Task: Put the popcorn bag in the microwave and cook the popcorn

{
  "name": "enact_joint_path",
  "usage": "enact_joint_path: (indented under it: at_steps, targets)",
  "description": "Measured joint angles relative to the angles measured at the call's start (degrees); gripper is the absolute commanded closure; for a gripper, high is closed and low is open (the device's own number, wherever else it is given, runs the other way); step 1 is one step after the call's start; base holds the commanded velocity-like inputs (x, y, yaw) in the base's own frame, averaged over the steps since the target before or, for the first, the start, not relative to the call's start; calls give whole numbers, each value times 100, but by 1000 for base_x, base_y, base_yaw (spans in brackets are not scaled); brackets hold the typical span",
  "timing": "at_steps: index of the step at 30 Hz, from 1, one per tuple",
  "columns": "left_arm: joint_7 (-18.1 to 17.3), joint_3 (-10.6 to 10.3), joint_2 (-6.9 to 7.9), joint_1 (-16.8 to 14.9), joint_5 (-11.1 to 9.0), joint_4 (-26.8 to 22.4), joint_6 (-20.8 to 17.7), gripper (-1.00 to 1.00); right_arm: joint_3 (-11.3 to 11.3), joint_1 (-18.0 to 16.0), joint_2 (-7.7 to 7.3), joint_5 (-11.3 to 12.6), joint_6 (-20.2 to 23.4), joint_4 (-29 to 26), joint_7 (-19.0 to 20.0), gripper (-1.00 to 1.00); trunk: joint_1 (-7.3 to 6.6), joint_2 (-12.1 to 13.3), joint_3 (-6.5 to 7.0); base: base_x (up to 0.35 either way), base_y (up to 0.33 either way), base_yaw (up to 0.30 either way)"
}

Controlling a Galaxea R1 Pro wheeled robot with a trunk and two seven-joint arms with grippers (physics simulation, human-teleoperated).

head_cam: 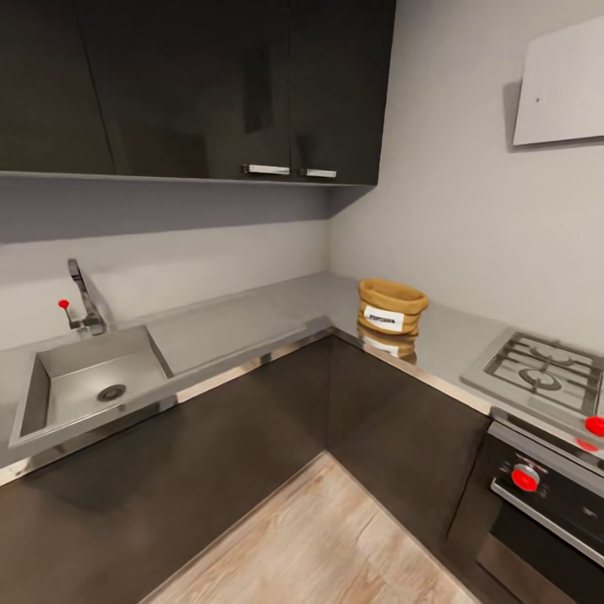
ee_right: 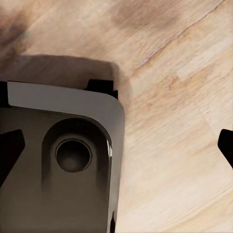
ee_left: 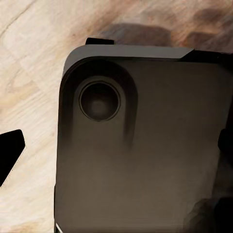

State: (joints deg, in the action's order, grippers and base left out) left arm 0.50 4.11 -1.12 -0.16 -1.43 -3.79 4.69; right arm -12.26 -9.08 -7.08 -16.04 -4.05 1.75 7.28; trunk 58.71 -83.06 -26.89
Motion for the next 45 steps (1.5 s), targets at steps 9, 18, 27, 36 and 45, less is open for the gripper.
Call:
enact_joint_path:
  at_steps: [9, 18, 27, 36, 45]
  targets:
    - [0, 0, 0, 0, 0, -2, -2, -100, 8, 3, 2, -3, 12, 0, 0, -100, 0, 0, 0, 191, 91, -99]
    - [0, 0, 0, 0, 0, -6, -2, -100, 9, 1, 0, 0, 16, 0, 0, -100, 0, 0, 0, 188, 91, -216]
    - [0, 0, 0, 0, 0, -2, 0, -100, 7, 1, -7, 1, 11, 0, 0, -100, 0, 0, 0, 174, 90, -191]
    - [0, 0, 0, 0, 0, -1, 0, -100, 9, -1, -46, -18, 13, -7, 11, -100, 0, 0, 0, 154, 90, -11]
    - [0, 0, 0, 0, 0, 0, 0, -100, 18, -1, -27, -26, 7, -2, 12, -100, 1, 0, 0, 124, 75, 0]
